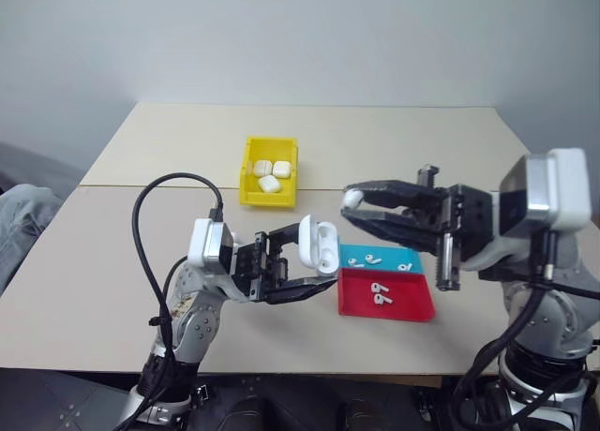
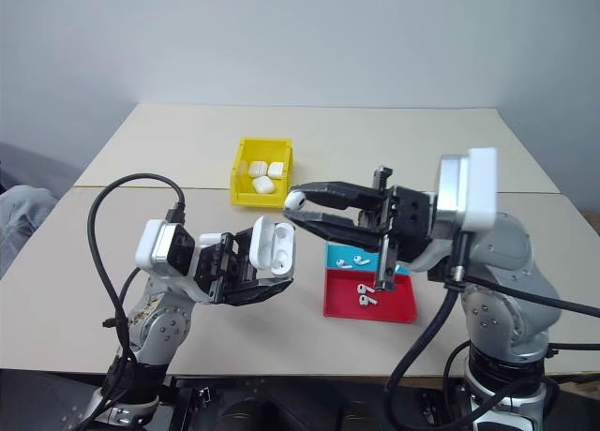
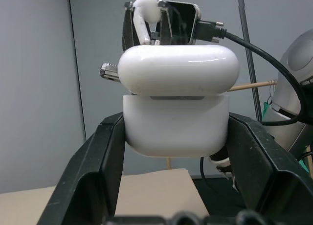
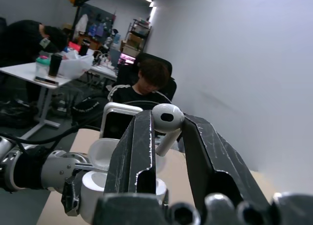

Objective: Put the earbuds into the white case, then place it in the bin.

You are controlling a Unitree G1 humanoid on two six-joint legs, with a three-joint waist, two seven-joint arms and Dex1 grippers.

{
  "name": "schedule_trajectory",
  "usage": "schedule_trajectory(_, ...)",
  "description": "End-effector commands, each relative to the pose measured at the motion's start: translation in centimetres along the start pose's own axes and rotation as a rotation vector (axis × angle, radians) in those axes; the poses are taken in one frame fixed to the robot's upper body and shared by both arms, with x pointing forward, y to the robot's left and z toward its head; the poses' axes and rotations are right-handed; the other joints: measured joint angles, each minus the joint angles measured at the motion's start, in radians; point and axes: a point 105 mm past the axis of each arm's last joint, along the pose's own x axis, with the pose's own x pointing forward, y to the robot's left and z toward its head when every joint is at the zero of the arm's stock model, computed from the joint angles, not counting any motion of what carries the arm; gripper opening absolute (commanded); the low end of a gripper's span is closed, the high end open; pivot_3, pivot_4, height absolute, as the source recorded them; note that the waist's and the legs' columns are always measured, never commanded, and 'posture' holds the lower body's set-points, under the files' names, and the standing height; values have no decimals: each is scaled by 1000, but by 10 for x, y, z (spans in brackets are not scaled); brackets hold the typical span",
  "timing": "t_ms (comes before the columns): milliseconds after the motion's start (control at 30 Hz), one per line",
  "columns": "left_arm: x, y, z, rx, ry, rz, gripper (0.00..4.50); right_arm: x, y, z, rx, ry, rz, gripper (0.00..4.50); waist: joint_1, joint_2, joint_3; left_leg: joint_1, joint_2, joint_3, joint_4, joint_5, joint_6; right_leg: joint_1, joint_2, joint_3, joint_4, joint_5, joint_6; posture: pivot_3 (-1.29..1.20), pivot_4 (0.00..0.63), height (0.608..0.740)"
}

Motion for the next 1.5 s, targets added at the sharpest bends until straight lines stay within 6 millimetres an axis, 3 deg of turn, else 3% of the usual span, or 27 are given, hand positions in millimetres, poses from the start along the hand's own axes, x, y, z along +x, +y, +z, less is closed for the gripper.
schedule_trajectory(33,2,-1,6,26,-19,-3,2818,1,4,-8,-37,27,27,643,0,0,0,0,0,0,0,0,0,0,0,0,0,0,0,0,150,740)
schedule_trajectory(533,1,-3,2,40,1,13,2818,0,2,-23,-74,65,49,643,1,0,0,0,0,0,0,0,0,0,0,0,0,0,0,0,150,740)
schedule_trajectory(733,1,-2,0,42,8,18,2818,-1,4,-26,-104,94,70,2667,1,0,0,0,0,0,0,0,0,0,0,0,0,0,0,0,150,740)
schedule_trajectory(1000,-13,2,-9,67,80,44,2818,-14,1,-19,-111,131,100,2667,2,0,0,0,0,0,0,0,0,0,0,0,0,0,0,0,150,740)
schedule_trajectory(1100,-29,2,-17,77,152,71,2818,-28,-10,-22,-84,261,89,2667,2,0,0,0,0,0,0,0,0,0,0,0,0,0,0,0,150,740)
schedule_trajectory(1333,-79,-13,-33,126,366,76,2818,-76,-55,-65,-33,854,75,2667,-5,1,0,0,1,4,0,0,0,-1,0,0,-1,0,-1,0,150,740)
schedule_trajectory(1500,-84,-20,-34,127,388,135,2818,-93,-74,-102,-125,1148,199,2667,-15,1,0,0,1,3,-1,0,0,-3,0,1,-1,0,-1,0,150,740)
